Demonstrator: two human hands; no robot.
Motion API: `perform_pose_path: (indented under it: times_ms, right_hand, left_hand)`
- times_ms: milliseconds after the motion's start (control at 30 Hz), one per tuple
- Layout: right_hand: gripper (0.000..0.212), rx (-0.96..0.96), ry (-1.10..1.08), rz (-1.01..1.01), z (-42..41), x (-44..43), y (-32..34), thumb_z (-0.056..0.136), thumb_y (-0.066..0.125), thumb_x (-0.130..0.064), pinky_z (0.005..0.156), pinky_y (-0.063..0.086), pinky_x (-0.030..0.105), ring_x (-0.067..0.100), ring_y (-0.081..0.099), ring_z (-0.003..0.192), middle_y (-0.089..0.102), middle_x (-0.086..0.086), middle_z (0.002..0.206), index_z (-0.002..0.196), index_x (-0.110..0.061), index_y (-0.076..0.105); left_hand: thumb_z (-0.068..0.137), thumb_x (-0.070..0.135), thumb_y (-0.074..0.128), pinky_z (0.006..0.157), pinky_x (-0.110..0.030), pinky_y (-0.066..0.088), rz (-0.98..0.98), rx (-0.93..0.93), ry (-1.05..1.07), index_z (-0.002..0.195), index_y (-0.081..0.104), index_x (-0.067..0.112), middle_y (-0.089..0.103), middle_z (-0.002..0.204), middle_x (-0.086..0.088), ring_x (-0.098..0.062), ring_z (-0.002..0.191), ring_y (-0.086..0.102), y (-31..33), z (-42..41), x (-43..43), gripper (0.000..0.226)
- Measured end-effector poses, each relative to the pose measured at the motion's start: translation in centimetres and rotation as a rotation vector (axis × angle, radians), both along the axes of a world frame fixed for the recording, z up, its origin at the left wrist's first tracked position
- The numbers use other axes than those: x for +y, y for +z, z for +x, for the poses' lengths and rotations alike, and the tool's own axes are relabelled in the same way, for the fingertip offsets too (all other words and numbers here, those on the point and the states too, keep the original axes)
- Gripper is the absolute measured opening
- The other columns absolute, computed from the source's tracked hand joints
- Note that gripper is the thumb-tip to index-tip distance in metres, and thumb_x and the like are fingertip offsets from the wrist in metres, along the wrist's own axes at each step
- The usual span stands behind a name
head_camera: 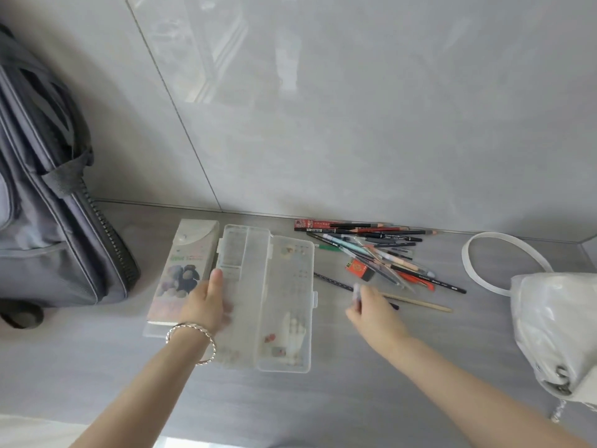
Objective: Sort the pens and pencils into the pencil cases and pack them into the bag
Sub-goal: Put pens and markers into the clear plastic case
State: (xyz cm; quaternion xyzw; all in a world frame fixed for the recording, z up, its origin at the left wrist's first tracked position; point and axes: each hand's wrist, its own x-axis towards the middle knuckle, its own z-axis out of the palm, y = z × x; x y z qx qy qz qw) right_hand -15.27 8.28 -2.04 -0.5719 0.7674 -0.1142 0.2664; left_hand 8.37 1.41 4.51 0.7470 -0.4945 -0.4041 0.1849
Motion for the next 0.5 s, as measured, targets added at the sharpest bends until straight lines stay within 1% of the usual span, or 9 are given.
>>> perform_pose_path:
  times_ms: [33, 100, 133, 167, 233, 300, 400, 467, 500]
  right_hand:
    - [0.022, -0.097, -0.112, -0.101, -0.4, -0.1, 0.8, 0.086, 0.043, -0.007, 0.052, 0.025, 0.027, 0.018, 0.035, 0.058, 0.040, 0.004, 0.072, 0.069, -0.017, 0.033]
    - [0.025, -0.364, -0.260, -0.332, -0.4, -0.5, 3.5, 0.088, 0.043, -0.005, 0.055, 0.032, 0.025, 0.016, 0.038, 0.057, 0.042, 0.003, 0.067, 0.067, -0.017, 0.035]
    - [0.023, -0.502, -0.292, -0.420, 0.0, -0.7, 5.0, 0.088, 0.041, -0.006, 0.054, 0.035, 0.021, 0.014, 0.042, 0.056, 0.045, 0.004, 0.067, 0.068, -0.016, 0.037]
    - [0.018, -0.633, -0.307, -0.478, 0.5, -1.0, 6.3, 0.087, 0.040, -0.007, 0.053, 0.038, 0.017, 0.011, 0.044, 0.054, 0.047, 0.004, 0.067, 0.070, -0.014, 0.040]
    - [0.011, -0.844, -0.310, -0.500, 1.8, -1.3, 7.9, 0.083, 0.038, -0.010, 0.052, 0.041, 0.013, 0.006, 0.049, 0.050, 0.052, 0.002, 0.065, 0.074, -0.011, 0.044]
    - [0.014, -0.885, -0.281, -0.443, 2.7, -1.2, 8.2, 0.087, 0.040, -0.011, 0.059, 0.045, 0.013, 0.008, 0.057, 0.057, 0.056, -0.005, 0.067, 0.076, -0.014, 0.047]
    - [0.024, -0.742, -0.174, -0.326, 3.2, -0.4, 6.8, 0.095, 0.039, -0.014, 0.080, 0.048, 0.019, 0.009, 0.065, 0.087, 0.061, -0.005, 0.091, 0.075, -0.025, 0.046]
    - [0.020, -0.676, -0.118, -0.296, 3.2, 0.2, 6.4, 0.093, 0.040, -0.032, 0.088, 0.051, 0.037, 0.021, 0.064, 0.096, 0.063, 0.006, 0.100, 0.077, -0.023, 0.048]
    - [0.028, -0.634, -0.099, -0.278, 3.2, 0.3, 6.5, 0.089, 0.038, -0.042, 0.087, 0.051, 0.046, 0.028, 0.063, 0.094, 0.063, 0.014, 0.101, 0.081, -0.018, 0.049]
  left_hand:
    - [0.099, 0.037, 0.027, 0.067, -0.032, 0.041, 0.037, 0.031, -0.005, 0.071, 0.049, 0.005, 0.047, 0.062, -0.007, -0.026, 0.070, 0.049, -0.5, -0.5, 0.2, 0.048]
    - [0.098, 0.041, 0.028, 0.055, -0.029, 0.041, 0.098, 0.072, -0.012, 0.080, 0.050, 0.005, 0.052, 0.061, -0.007, -0.024, 0.057, 0.050, -1.5, -1.4, 0.8, 0.046]
    - [0.097, 0.042, 0.030, 0.056, -0.029, 0.043, 0.120, 0.089, -0.030, 0.081, 0.049, 0.007, 0.055, 0.065, -0.009, -0.024, 0.056, 0.051, -2.0, -2.1, 1.2, 0.043]
    - [0.096, 0.043, 0.032, 0.061, -0.032, 0.047, 0.141, 0.102, -0.056, 0.078, 0.048, 0.010, 0.057, 0.069, -0.012, -0.026, 0.059, 0.053, -2.3, -2.9, 1.6, 0.041]
    - [0.095, 0.043, 0.035, 0.072, -0.036, 0.051, 0.158, 0.114, -0.122, 0.076, 0.046, 0.012, 0.058, 0.075, -0.016, -0.028, 0.064, 0.054, -2.7, -4.4, 2.4, 0.039]
    - [0.094, 0.046, 0.035, 0.071, -0.037, 0.049, 0.159, 0.150, -0.178, 0.077, 0.046, 0.011, 0.056, 0.070, -0.010, -0.026, 0.061, 0.053, -2.5, -5.9, 3.3, 0.040]
    - [0.093, 0.050, 0.034, 0.080, -0.043, 0.051, 0.138, 0.155, -0.255, 0.073, 0.045, 0.015, 0.058, 0.072, -0.007, -0.029, 0.070, 0.058, -2.3, -7.5, 4.4, 0.042]
    - [0.093, 0.050, 0.032, 0.082, -0.041, 0.050, 0.119, 0.146, -0.268, 0.072, 0.044, 0.016, 0.059, 0.073, -0.006, -0.030, 0.075, 0.060, -2.2, -7.9, 5.0, 0.041]
    - [0.094, 0.049, 0.031, 0.081, -0.040, 0.049, 0.113, 0.139, -0.276, 0.072, 0.042, 0.017, 0.058, 0.072, -0.004, -0.030, 0.075, 0.060, -2.2, -8.0, 5.3, 0.040]
